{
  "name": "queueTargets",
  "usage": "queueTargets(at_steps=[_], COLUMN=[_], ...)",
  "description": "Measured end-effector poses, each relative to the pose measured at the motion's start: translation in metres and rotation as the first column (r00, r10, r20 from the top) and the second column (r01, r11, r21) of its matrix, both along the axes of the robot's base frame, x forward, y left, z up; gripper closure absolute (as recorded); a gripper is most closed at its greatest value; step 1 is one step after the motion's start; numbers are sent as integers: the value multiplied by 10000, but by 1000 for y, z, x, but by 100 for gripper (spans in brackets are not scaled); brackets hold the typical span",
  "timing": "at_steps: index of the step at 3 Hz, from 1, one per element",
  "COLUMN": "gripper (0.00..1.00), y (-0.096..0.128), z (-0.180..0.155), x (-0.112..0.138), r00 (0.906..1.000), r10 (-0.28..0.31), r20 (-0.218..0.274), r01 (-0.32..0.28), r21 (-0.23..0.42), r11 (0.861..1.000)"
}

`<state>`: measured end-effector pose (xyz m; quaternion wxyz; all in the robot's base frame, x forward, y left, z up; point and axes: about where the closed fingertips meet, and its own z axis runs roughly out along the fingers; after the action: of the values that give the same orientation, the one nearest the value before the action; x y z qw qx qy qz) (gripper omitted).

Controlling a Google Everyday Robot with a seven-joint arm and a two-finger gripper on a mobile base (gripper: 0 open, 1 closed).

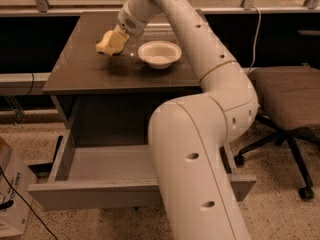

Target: Place sponge into top drawer

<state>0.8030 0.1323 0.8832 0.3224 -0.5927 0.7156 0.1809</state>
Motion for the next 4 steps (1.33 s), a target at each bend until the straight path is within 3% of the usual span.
queueTargets(at_steps=[1,2,3,4], gripper=[100,100,100,100], y=[-29,-58,-91,-101], z=[26,62,87,53], x=[-19,-50,-93,-138], r00=[9990,9942,9866,9895], r10=[-310,-668,-1271,-1426], r20=[331,844,1020,215], r01=[318,664,1228,1425], r21=[-242,74,472,50], r11=[9992,9978,9913,9898])
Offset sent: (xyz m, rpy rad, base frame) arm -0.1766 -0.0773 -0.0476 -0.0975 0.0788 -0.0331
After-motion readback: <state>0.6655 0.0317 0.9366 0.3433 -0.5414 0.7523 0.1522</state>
